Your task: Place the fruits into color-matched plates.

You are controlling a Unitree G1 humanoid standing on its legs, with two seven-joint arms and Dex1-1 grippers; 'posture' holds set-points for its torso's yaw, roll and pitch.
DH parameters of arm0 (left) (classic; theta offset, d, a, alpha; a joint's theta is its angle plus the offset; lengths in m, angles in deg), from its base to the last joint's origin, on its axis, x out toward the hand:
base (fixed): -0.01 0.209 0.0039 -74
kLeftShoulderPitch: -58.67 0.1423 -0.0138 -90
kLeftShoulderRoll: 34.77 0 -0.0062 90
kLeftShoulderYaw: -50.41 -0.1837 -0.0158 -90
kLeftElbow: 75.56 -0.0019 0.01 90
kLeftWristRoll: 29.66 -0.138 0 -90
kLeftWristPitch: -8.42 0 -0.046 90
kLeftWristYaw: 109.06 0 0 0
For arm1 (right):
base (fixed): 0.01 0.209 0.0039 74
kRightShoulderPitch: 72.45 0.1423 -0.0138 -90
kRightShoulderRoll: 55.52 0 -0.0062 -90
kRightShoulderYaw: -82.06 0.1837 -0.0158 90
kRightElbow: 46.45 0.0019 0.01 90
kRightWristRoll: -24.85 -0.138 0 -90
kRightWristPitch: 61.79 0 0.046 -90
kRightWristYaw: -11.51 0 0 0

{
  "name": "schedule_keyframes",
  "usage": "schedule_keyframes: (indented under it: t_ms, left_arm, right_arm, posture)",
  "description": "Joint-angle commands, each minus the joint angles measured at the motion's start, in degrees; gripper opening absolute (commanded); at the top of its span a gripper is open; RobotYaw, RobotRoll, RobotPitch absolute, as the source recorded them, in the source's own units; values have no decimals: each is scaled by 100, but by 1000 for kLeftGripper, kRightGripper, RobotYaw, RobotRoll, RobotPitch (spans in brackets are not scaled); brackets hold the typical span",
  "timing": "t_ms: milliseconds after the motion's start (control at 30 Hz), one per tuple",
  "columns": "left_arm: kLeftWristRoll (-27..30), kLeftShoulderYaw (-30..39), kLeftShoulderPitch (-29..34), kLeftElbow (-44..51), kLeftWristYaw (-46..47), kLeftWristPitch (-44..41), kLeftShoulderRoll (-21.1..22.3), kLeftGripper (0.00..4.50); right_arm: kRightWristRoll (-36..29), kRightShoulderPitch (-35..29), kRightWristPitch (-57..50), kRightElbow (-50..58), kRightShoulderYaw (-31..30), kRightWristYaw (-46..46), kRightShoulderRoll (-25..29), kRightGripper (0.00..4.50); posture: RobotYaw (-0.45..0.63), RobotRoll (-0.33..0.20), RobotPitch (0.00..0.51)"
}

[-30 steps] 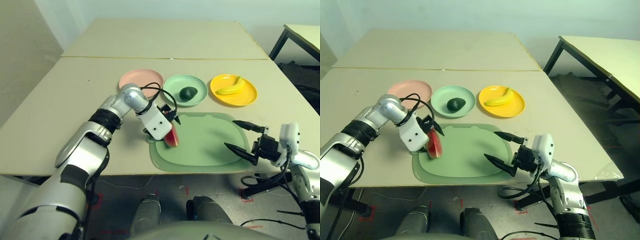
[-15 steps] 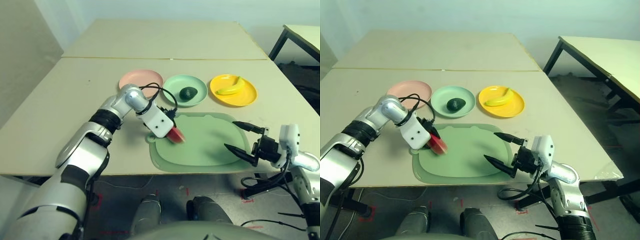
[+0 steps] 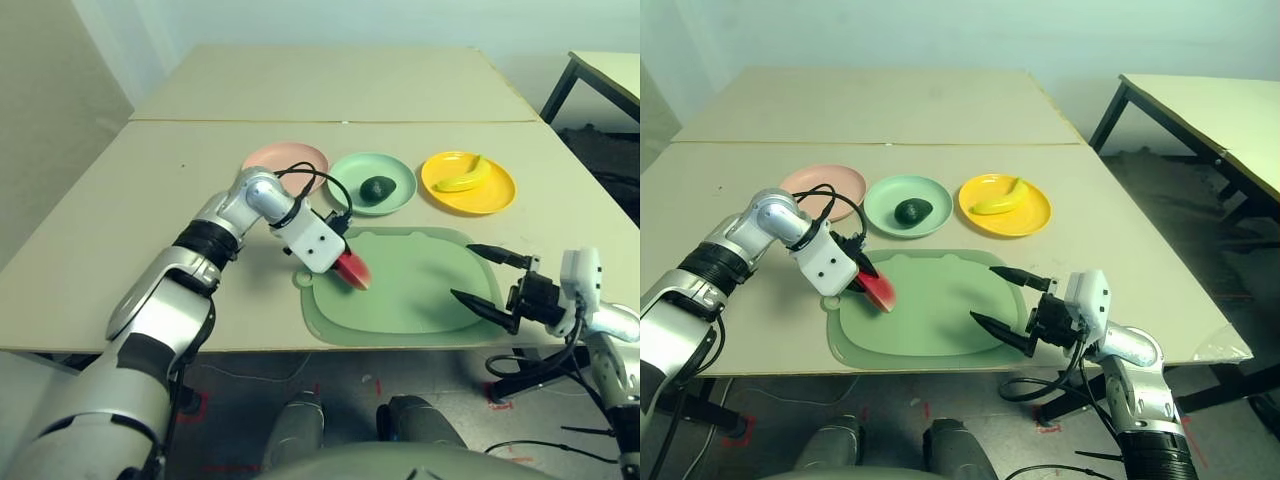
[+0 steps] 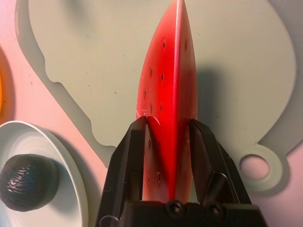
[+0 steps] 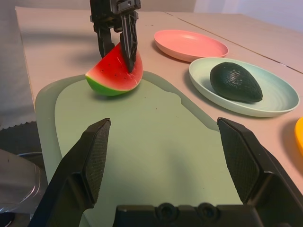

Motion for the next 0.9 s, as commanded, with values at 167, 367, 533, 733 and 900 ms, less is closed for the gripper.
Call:
schedule_keyframes:
  t_ms: [167, 367, 533, 733, 900]
  left_arm:
    - [482, 285, -18, 339, -524, -1056, 117, 1357]
    - [692, 559, -202, 493, -725, -1501, 267, 1357]
    - [595, 685, -482, 221, -620, -1405, 371, 1357]
    - [-128, 642, -1285, -1161, 144, -747, 580, 1357]
    - [-1125, 392, -2057, -2468, 1565, -573, 718, 1357]
  right_arm:
    - [-54, -13, -76, 60, -44, 14, 12, 4500]
    - [-37, 71, -83, -24, -59, 30, -2, 4500]
    - [-23, 139, -113, -25, -106, 8, -46, 4500]
    - [-38, 170, -174, 61, -146, -48, -85, 4500]
    - [-15, 111, -349, 682, -530, -17, -133, 4500]
  posture:
    - [-30, 0, 48]
    - [-20, 0, 48]
    - [-17, 0, 48]
    - [-11, 0, 49]
    - [-17, 0, 52]
